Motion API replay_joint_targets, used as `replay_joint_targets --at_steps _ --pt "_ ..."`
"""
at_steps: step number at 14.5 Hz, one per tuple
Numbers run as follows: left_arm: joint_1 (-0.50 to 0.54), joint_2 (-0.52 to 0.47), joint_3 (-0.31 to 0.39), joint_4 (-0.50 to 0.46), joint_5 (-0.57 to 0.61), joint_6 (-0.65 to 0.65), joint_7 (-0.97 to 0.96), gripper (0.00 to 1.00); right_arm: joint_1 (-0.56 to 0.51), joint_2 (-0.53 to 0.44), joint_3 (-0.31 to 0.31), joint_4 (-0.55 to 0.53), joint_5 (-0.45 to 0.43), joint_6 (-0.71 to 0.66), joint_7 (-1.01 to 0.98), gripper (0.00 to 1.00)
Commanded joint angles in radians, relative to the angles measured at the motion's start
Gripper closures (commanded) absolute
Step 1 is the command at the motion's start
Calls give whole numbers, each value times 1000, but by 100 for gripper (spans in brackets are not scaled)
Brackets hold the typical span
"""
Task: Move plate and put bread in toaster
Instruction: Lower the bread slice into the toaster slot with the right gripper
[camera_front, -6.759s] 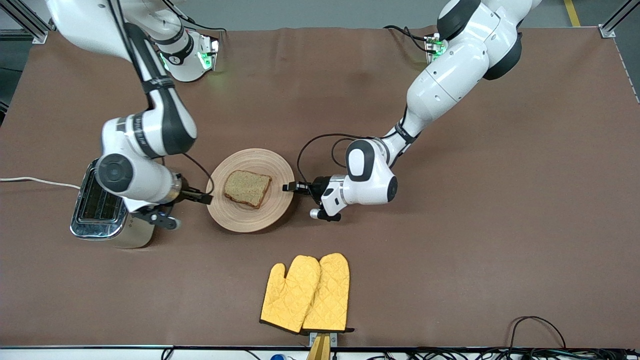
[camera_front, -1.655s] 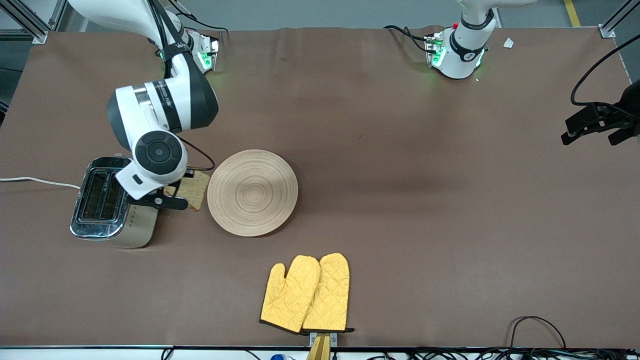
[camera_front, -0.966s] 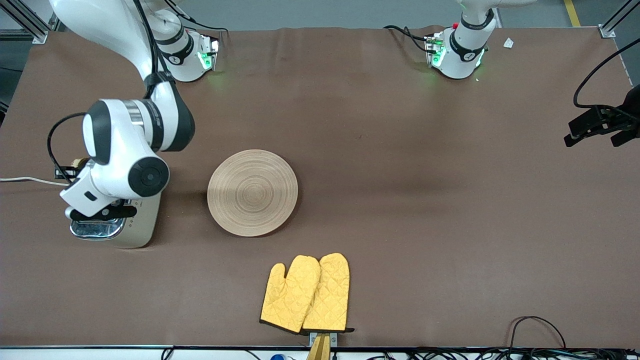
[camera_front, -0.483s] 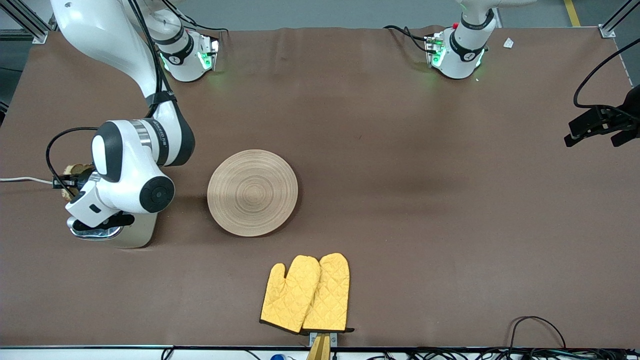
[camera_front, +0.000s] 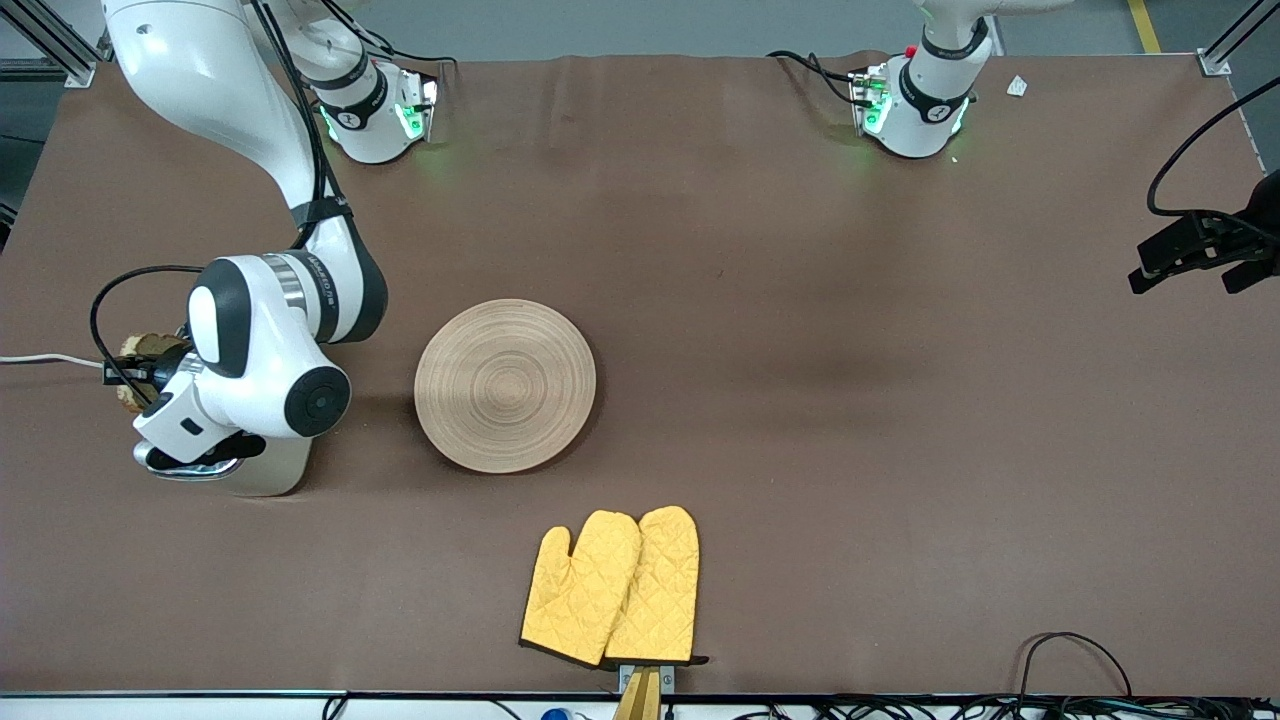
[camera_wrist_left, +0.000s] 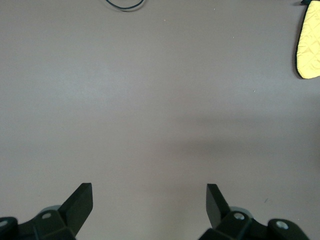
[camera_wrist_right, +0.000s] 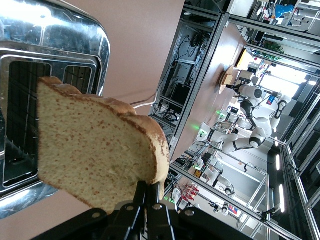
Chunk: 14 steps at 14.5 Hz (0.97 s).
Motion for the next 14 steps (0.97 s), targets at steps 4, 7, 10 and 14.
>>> replay_joint_targets --at_steps 4,7,10,14 --pt "1 -6 2 -6 7 10 8 0 2 9 9 -2 -29 -7 6 99" --pt "1 -6 2 -6 7 10 8 0 7 21 9 1 -28 -7 7 99" --pt "1 -6 2 -6 5 10 8 0 17 27 11 3 -26 -8 10 99" --pt "1 -6 2 -6 5 10 8 0 30 27 12 3 -23 -10 13 99"
